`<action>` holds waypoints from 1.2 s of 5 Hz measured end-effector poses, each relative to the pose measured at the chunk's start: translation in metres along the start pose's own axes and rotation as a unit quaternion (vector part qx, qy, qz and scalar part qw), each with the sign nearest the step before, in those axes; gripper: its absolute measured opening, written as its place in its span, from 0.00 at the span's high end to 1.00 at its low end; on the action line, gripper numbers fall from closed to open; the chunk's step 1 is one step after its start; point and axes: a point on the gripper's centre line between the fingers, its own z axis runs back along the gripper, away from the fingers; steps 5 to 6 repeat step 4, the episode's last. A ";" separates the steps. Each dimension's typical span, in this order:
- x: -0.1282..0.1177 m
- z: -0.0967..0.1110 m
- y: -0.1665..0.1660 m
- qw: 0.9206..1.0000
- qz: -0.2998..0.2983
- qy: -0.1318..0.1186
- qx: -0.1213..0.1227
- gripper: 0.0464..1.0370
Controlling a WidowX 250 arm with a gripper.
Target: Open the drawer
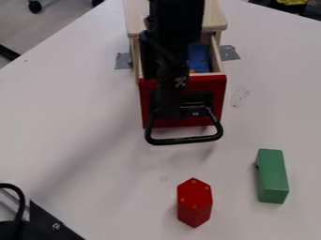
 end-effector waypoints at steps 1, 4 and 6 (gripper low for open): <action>0.004 -0.002 0.010 0.999 0.029 0.020 0.000 0.04; -0.005 0.023 0.013 0.994 0.097 0.027 0.032 0.04; -0.005 0.023 0.013 0.994 0.097 0.027 0.032 0.04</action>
